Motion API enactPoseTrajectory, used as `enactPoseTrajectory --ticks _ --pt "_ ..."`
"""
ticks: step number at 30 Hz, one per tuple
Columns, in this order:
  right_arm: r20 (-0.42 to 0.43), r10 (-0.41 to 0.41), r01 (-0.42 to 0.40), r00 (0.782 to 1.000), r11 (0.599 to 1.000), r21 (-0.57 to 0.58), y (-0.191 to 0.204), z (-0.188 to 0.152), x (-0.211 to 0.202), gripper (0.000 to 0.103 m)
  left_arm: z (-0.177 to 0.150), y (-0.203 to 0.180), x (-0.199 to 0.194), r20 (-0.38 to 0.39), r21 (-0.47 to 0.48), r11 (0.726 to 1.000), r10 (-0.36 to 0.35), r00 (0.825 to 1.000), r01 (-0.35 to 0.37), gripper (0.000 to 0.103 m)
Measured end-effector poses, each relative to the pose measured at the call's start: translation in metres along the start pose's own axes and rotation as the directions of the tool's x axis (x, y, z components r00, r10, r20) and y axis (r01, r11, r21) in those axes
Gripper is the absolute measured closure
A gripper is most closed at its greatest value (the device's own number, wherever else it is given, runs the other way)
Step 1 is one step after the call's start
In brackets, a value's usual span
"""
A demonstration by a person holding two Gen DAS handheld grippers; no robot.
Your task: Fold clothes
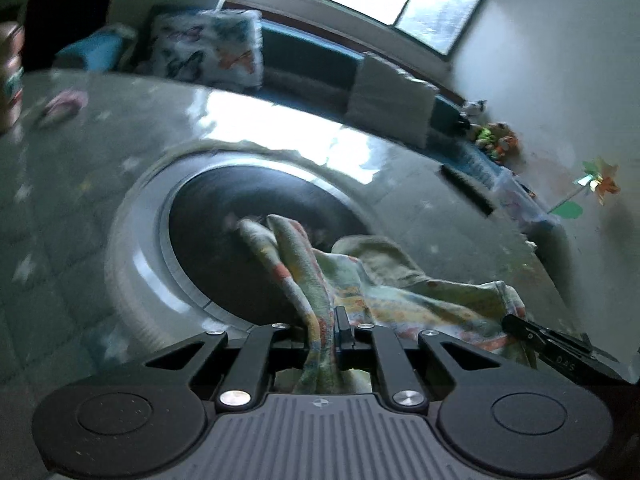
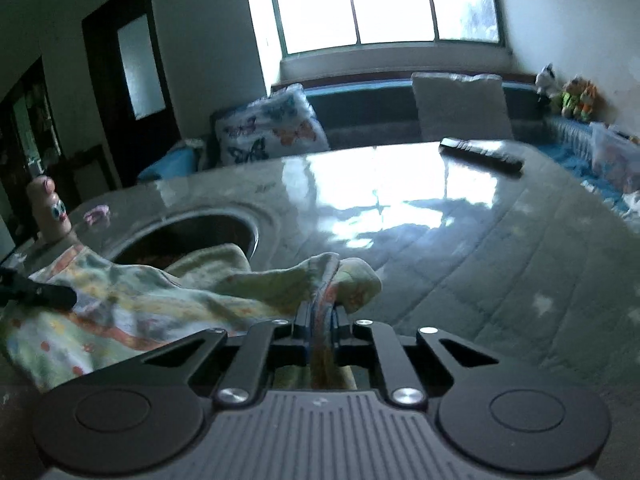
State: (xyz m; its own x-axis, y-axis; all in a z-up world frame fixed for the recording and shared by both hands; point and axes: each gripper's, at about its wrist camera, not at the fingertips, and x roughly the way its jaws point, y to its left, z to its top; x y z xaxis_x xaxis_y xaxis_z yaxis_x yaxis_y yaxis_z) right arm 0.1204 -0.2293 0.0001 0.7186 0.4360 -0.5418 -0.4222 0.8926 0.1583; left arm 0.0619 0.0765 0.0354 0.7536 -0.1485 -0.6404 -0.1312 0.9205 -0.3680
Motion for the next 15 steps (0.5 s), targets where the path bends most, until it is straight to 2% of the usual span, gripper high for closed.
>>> enactPoseTrajectory --ticks 7,15 --pt "0.077 -0.107 0.108 0.991 0.994 -0.008 -0.033 0.024 -0.031 0.096 0.018 -0.062 0.028 0.003 0.107 0.992 -0.062 0.998 0.061 0.092" --pt "0.111 -0.248 0.25 0.963 0.968 -0.011 -0.079 0.044 -0.043 0.096 0.032 -0.129 0.076 -0.021 0.201 0.973 -0.112 0.994 0.114 0.092"
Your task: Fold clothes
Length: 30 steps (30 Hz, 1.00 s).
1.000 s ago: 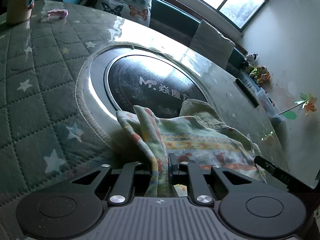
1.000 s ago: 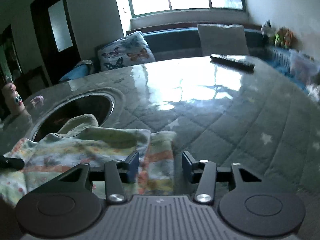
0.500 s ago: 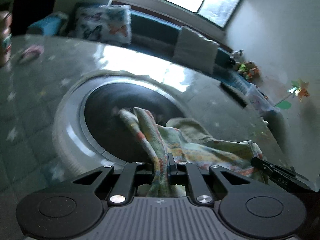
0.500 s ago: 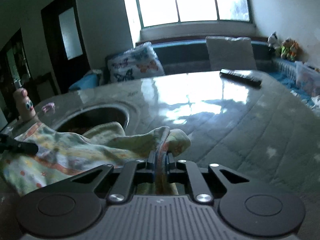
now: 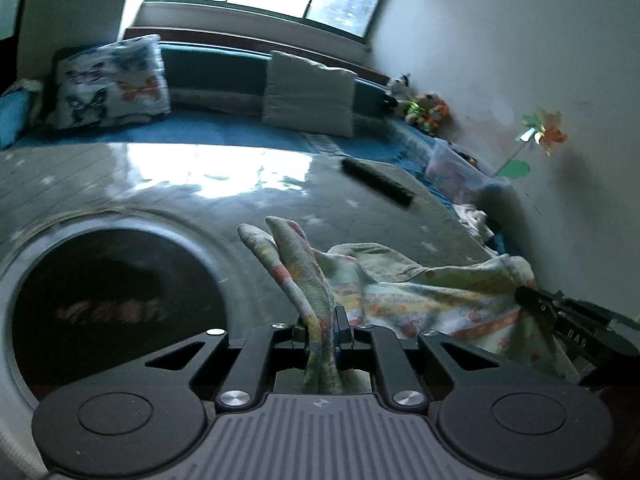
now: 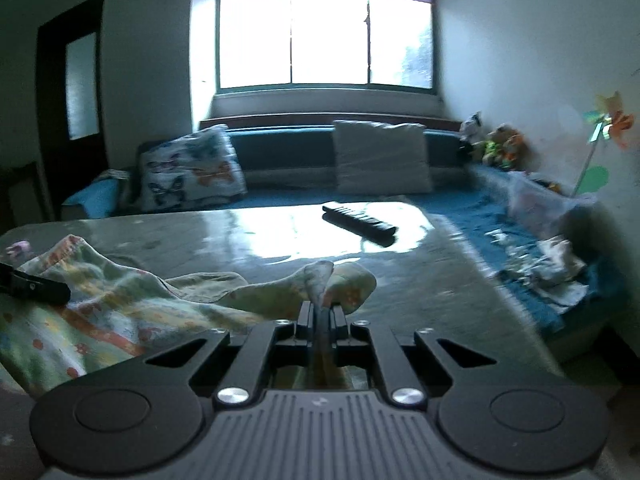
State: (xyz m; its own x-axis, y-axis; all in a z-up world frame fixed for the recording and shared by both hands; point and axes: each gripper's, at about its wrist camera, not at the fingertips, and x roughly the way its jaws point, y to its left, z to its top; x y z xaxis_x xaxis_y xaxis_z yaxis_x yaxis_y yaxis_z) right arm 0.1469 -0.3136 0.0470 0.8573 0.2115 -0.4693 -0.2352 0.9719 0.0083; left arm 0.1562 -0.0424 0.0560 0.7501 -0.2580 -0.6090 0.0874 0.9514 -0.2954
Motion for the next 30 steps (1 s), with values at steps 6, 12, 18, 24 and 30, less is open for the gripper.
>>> enactPoseTrajectory --ticks 6,12,18,24,30 --pt "0.0 -0.085 0.085 0.996 0.996 0.013 -0.034 0.005 0.011 0.096 0.01 -0.032 0.035 -0.026 0.062 0.998 -0.018 0.999 0.02 0.092" --pt "-0.025 -0.137 0.138 0.99 0.99 0.024 -0.058 -0.002 0.023 0.096 0.007 -0.047 0.06 -0.061 0.097 0.995 -0.02 0.998 0.025 0.092" --pt "-0.071 -0.16 0.162 0.985 0.986 0.03 -0.069 -0.015 0.034 0.096 -0.003 -0.051 0.076 -0.111 0.123 0.992 -0.007 0.994 0.021 0.092" --pt "-0.111 -0.179 0.184 0.978 0.982 0.035 -0.071 -0.024 0.04 0.094 -0.009 -0.048 0.076 -0.124 0.135 0.991 0.03 0.992 -0.013 0.083" --pt "-0.1 -0.187 0.192 0.977 0.98 0.046 -0.07 -0.023 0.035 0.087 -0.014 -0.046 0.068 -0.107 0.146 0.988 0.059 0.992 -0.043 0.056"
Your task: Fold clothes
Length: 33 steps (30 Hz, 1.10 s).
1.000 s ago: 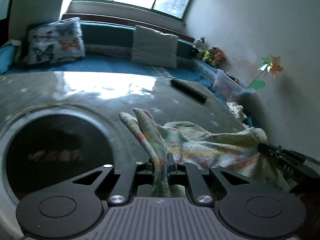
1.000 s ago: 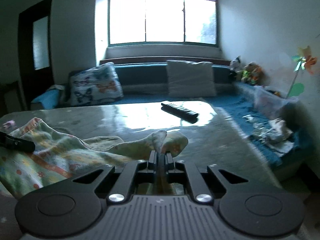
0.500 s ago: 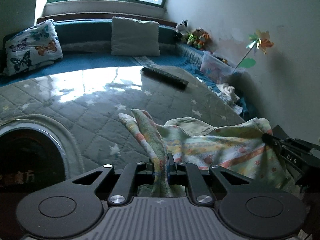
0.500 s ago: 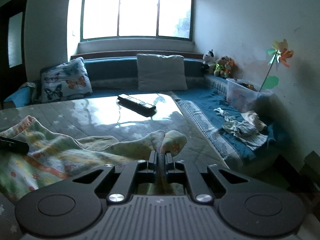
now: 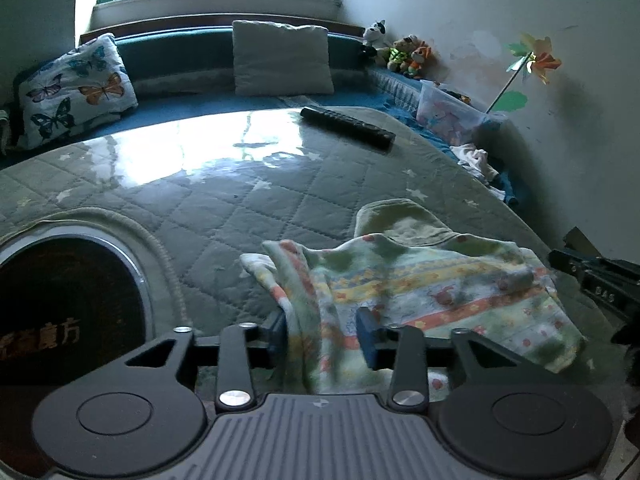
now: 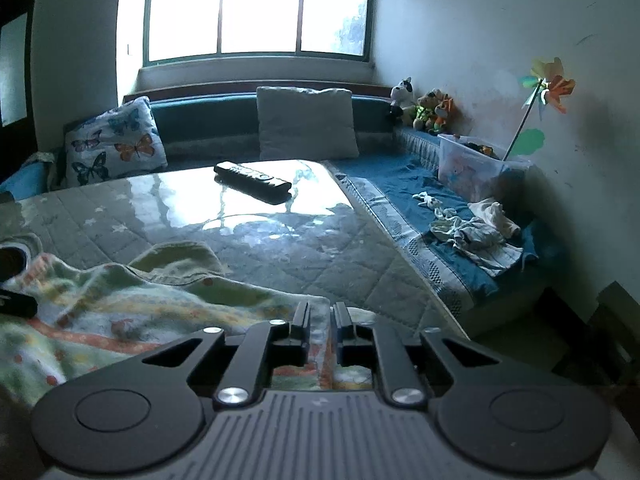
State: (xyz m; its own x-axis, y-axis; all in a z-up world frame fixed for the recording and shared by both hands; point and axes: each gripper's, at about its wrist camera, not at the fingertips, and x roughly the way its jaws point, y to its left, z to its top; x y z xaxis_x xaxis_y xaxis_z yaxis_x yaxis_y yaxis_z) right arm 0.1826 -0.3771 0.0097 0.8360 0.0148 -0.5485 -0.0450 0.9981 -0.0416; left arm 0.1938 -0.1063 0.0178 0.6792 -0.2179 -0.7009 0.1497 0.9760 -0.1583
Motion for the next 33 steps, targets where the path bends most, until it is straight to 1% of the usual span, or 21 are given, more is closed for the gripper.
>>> enactPoseTrajectory --ticks 1,3,5,7,12,17,21,26,27,29,30,32,33 --pt "0.001 0.008 -0.008 1.0 1.0 0.007 0.0 -0.001 -0.002 0.079 -0.002 0.0 -0.001 0.002 0.004 1.0 0.005 1.0 -0.005 0.05" --pt "0.004 0.023 -0.023 1.0 1.0 0.016 0.001 -0.003 -0.007 0.068 -0.005 0.0 -0.005 0.013 0.016 1.0 0.016 1.0 -0.016 0.043" --pt "0.005 0.043 -0.044 0.999 0.999 0.015 0.005 -0.007 -0.012 0.067 -0.007 -0.001 -0.007 0.02 0.029 0.999 0.016 1.0 -0.017 0.039" --pt "0.003 0.072 -0.072 0.997 0.997 0.015 0.009 -0.011 -0.017 0.058 -0.011 -0.003 -0.01 0.028 0.046 0.999 0.022 0.999 -0.024 0.032" --pt "-0.011 0.144 -0.143 0.99 0.989 0.026 0.02 -0.024 -0.026 0.058 -0.021 -0.006 -0.017 0.048 0.088 0.995 0.042 0.998 -0.046 0.029" --pt "-0.04 0.173 -0.172 0.984 0.985 0.025 0.028 -0.039 -0.029 0.058 -0.029 -0.01 -0.019 0.05 0.121 0.991 0.051 0.997 -0.057 0.028" --pt "-0.068 0.146 -0.143 0.987 0.989 0.048 0.023 -0.051 -0.028 0.058 -0.037 -0.012 -0.016 0.039 0.141 0.988 0.058 0.998 -0.063 0.028" --pt "-0.073 0.118 -0.112 0.99 0.99 0.081 0.011 -0.056 -0.032 0.058 -0.046 -0.011 -0.014 0.028 0.15 0.986 0.071 0.997 -0.075 0.028" --pt "-0.072 0.118 -0.111 0.99 0.99 0.084 0.01 -0.056 -0.034 0.058 -0.047 -0.011 -0.015 0.03 0.149 0.986 0.072 0.997 -0.076 0.026" --pt "-0.068 0.115 -0.11 0.991 0.991 0.082 0.013 -0.055 -0.036 0.053 -0.048 -0.01 -0.017 0.035 0.147 0.986 0.073 0.997 -0.078 0.022" --pt "-0.064 0.117 -0.112 0.991 0.99 0.082 0.014 -0.055 -0.037 0.048 -0.049 -0.01 -0.018 0.038 0.146 0.986 0.073 0.997 -0.078 0.02" --pt "-0.056 0.123 -0.118 0.991 0.989 0.085 0.017 -0.054 -0.038 0.045 -0.053 -0.009 -0.022 0.044 0.147 0.986 0.073 0.996 -0.079 0.018" --pt "-0.052 0.126 -0.121 0.991 0.989 0.086 0.02 -0.054 -0.039 0.04 -0.054 -0.009 -0.024 0.048 0.149 0.986 0.075 0.996 -0.081 0.015"
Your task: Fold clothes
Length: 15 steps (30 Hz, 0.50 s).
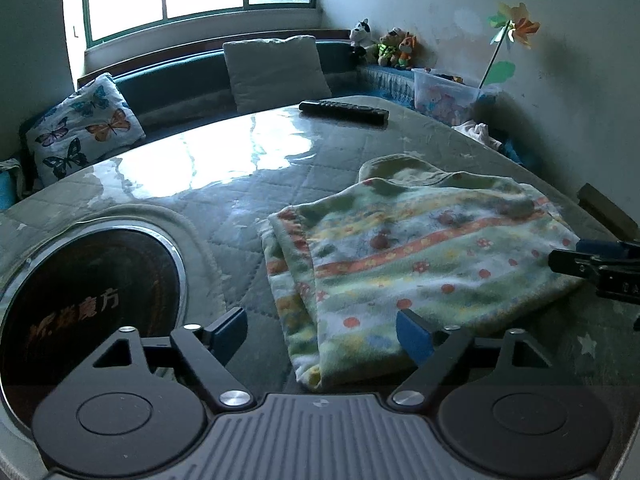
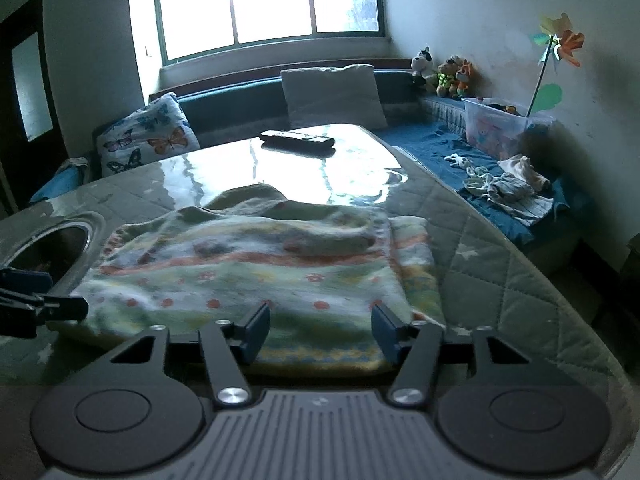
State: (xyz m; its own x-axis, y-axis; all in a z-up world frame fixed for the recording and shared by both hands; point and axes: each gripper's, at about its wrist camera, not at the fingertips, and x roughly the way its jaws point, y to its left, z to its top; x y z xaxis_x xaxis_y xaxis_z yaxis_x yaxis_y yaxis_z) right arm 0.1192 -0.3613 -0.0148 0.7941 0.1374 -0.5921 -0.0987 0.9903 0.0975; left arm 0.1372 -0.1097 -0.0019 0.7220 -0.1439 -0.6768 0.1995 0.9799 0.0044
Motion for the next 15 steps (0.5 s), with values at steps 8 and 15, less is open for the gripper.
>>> enactPoseTrajectory --ticks 8,15 --pt "0.02 0.012 -0.013 1.0 1.0 0.013 0.015 -0.002 -0.008 0.016 -0.012 0.0 -0.012 0.025 0.008 1.0 0.013 1.0 -0.013 0.001" --pt "0.034 0.0 -0.001 0.999 1.0 0.024 0.025 -0.007 -0.017 0.003 -0.022 0.003 -0.024 0.045 0.01 1.0 0.015 0.999 -0.015 0.0"
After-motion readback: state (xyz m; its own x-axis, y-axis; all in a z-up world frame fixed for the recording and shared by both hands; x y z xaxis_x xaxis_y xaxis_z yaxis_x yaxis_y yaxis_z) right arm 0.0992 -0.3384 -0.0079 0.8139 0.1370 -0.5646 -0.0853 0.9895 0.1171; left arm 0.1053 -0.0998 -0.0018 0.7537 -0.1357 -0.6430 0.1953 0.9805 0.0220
